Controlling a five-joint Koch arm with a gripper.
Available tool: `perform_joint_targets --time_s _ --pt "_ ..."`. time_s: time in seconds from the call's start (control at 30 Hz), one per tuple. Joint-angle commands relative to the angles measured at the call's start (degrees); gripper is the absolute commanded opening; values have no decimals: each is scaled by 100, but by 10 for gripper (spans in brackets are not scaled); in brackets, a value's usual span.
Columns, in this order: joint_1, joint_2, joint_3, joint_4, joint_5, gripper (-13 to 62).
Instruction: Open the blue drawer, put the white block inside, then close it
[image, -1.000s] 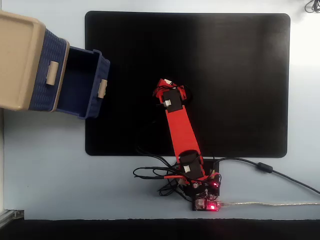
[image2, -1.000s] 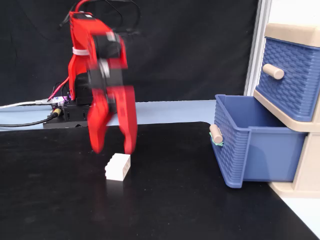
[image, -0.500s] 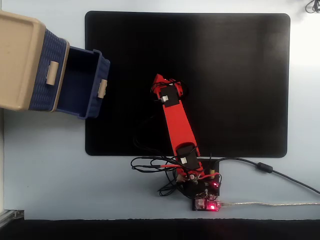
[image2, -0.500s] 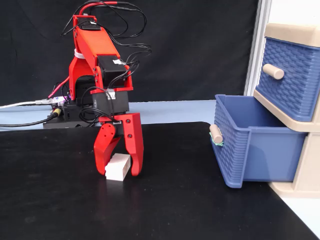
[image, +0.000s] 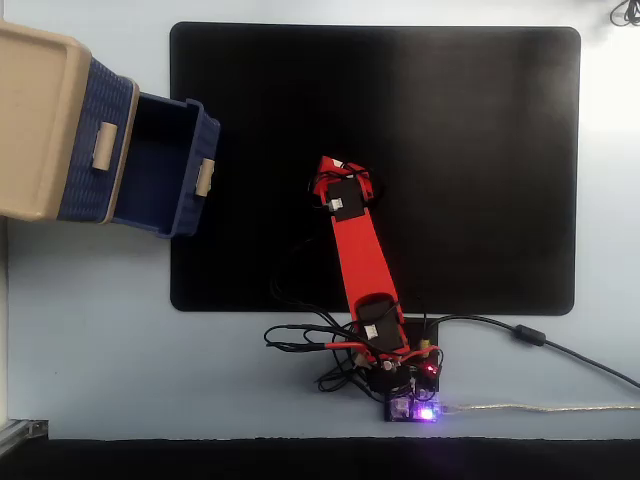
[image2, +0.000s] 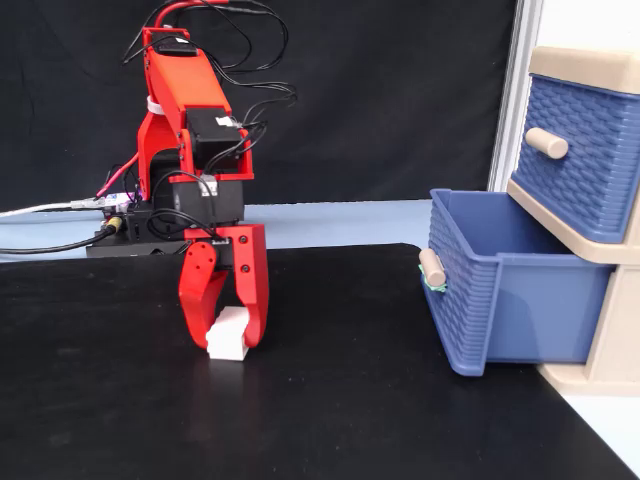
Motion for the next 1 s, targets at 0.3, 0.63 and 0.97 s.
perform_joint_targets --time_s 0.3,0.63,0.97 --pt "-958 896 -3243 2505 2496 -83" --pt "-3067 -1485 -7594 2584 4693 -83" --pt "-3331 -1758 -8086 2672 4764 96"
